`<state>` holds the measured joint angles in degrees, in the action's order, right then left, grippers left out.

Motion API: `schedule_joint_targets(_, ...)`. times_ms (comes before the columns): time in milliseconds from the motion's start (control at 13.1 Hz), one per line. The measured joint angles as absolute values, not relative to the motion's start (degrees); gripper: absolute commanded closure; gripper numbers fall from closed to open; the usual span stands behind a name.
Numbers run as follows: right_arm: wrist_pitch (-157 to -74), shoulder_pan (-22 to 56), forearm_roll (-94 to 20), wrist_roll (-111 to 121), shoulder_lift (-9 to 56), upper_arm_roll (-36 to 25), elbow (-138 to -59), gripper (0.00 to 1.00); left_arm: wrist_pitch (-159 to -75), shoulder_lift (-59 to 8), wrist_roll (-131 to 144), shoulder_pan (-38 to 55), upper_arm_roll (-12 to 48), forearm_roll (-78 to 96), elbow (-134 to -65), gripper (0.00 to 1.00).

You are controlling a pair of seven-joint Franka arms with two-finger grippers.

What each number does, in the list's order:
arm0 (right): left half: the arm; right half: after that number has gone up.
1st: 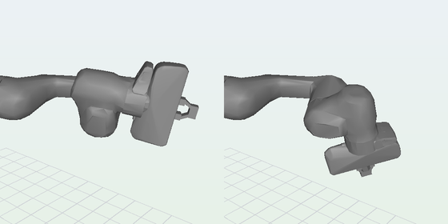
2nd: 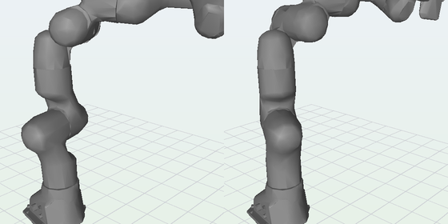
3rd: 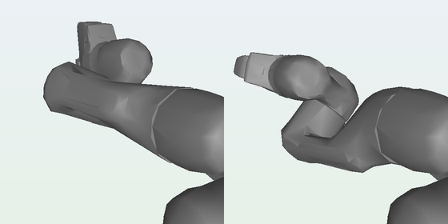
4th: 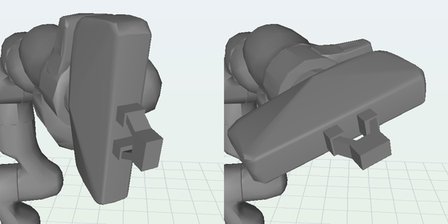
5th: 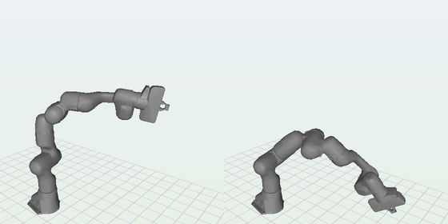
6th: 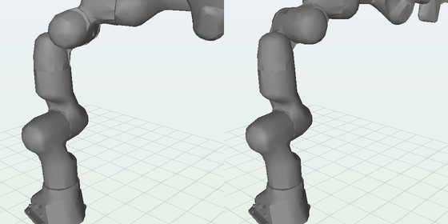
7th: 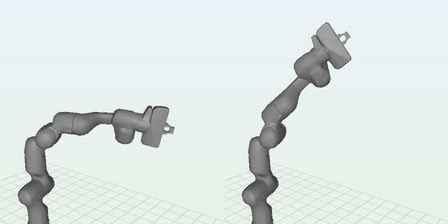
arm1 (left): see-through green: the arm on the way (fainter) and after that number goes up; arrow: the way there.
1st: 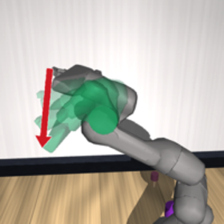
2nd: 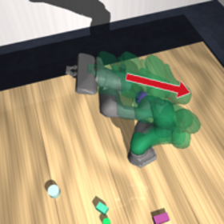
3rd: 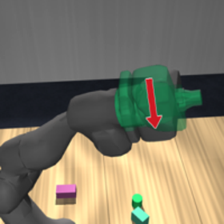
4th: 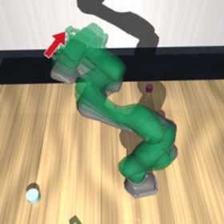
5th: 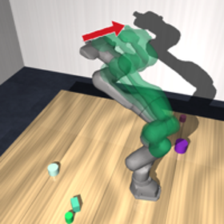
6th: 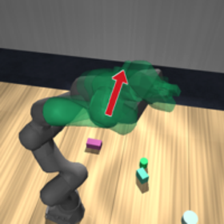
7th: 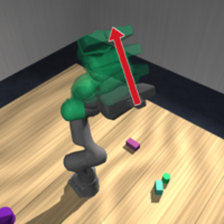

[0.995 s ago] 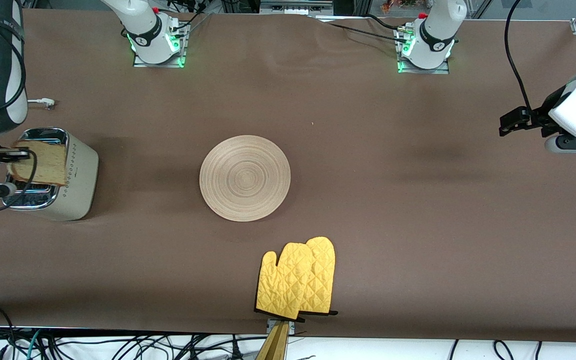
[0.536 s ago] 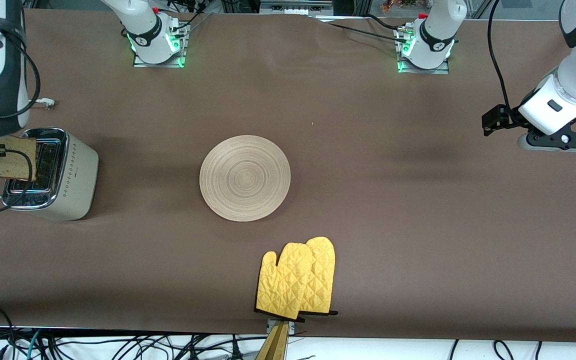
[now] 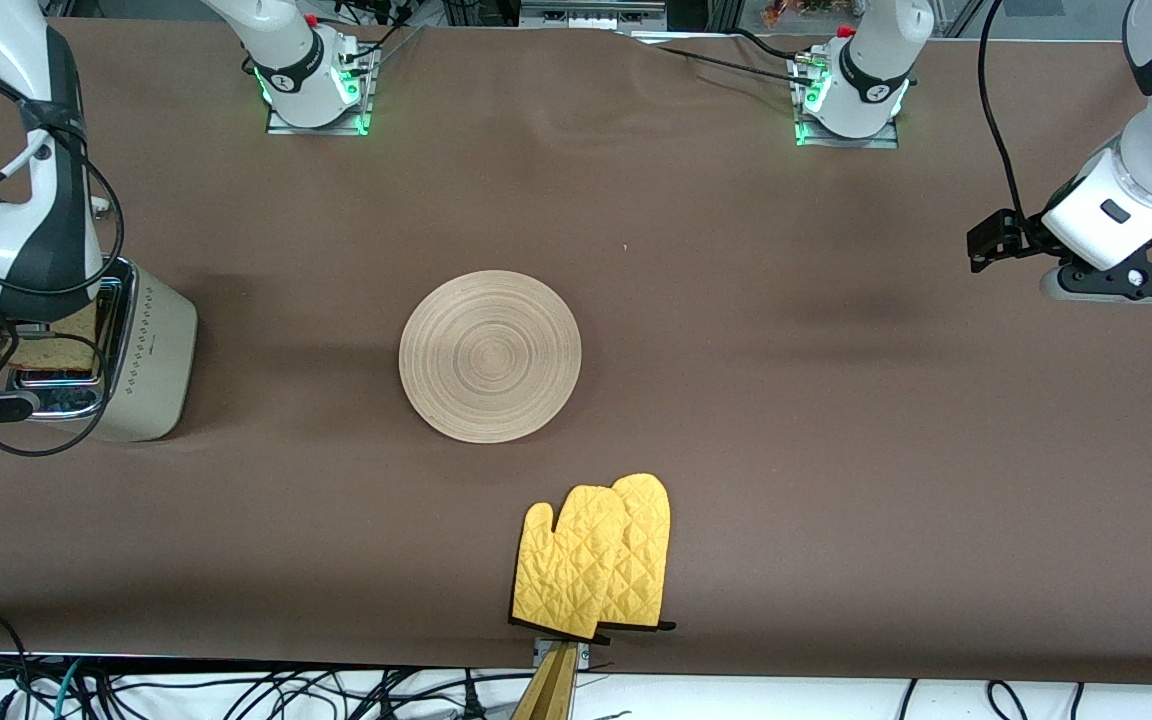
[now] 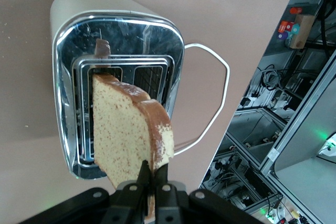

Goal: Move plate and put bread in toaster

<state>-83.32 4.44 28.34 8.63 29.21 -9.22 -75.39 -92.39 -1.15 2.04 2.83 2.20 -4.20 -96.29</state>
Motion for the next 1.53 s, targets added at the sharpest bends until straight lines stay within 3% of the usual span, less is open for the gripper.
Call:
schedule_joint_targets(77,-84.1,4.4,28.3,8.3,29.5,-9.2,-75.7,0.70,-92.4,-1.2,2.0,2.8,2.2,-4.2,-96.2,0.00)
schedule_joint_targets(153,-84.8,4.4,28.3,7.5,29.8,-9.2,-76.0,0.11,-92.4,-1.1,2.1,2.8,2.2,-4.2,-96.0,0.00)
schedule_joint_targets(230,-85.2,4.4,28.3,6.9,30.1,-9.2,-76.1,0.00,-92.4,-1.2,2.4,2.8,2.2,-3.9,-95.8,0.00)
schedule_joint_targets(536,-86.1,4.4,27.7,6.6,29.6,-9.2,-75.7,0.00,-92.4,-1.2,4.8,2.4,1.8,-1.3,-94.5,0.00)
schedule_joint_targets(1149,-85.4,5.1,2.7,6.7,21.3,-7.2,-75.5,0.00,-92.3,-1.2,4.9,1.8,1.7,-1.3,-93.4,0.00)
schedule_joint_targets(1532,-88.6,5.2,-1.4,4.5,16.8,-6.3,-77.2,0.00,-92.3,-1.2,5.0,1.7,1.7,-1.3,-93.4,0.00)
